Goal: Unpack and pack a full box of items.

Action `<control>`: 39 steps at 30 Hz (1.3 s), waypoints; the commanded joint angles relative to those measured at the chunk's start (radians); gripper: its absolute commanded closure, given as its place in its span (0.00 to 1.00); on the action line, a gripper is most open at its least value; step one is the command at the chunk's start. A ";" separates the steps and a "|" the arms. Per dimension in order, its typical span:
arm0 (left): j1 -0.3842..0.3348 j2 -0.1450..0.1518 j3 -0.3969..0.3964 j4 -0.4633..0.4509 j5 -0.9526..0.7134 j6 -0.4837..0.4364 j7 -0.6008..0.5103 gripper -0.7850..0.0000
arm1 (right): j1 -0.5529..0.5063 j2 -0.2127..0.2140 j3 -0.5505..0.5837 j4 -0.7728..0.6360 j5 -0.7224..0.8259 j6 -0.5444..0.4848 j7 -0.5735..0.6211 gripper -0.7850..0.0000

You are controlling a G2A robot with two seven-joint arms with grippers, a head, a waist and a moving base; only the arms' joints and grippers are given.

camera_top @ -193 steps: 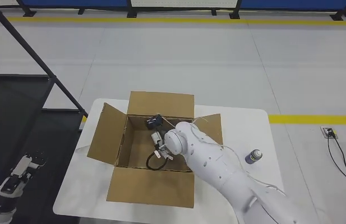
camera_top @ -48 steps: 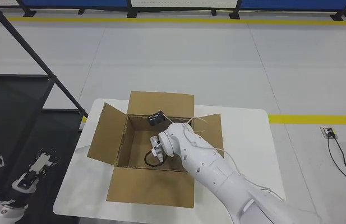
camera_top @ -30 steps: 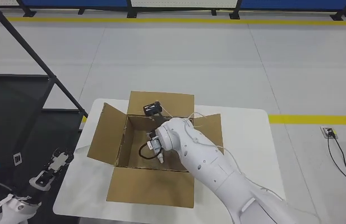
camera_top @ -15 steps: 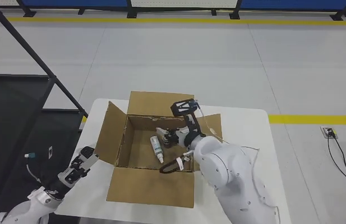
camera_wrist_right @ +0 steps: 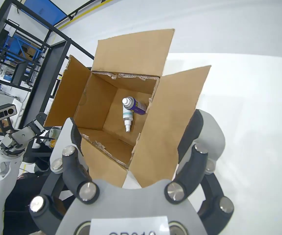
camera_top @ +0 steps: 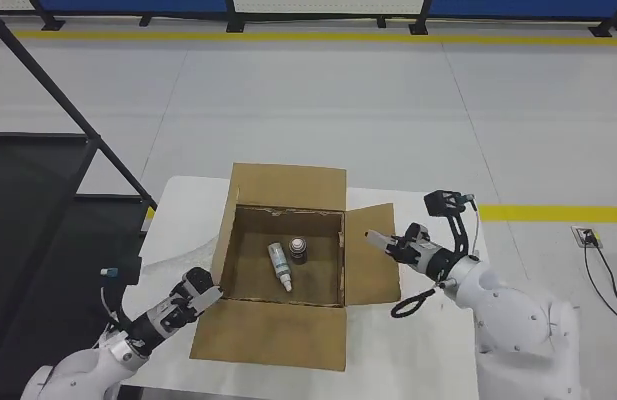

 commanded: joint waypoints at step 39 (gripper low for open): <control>-0.190 -0.017 0.232 0.145 0.089 0.131 0.033 0.00 | 0.515 0.027 -0.434 0.855 0.440 -0.512 0.048 0.00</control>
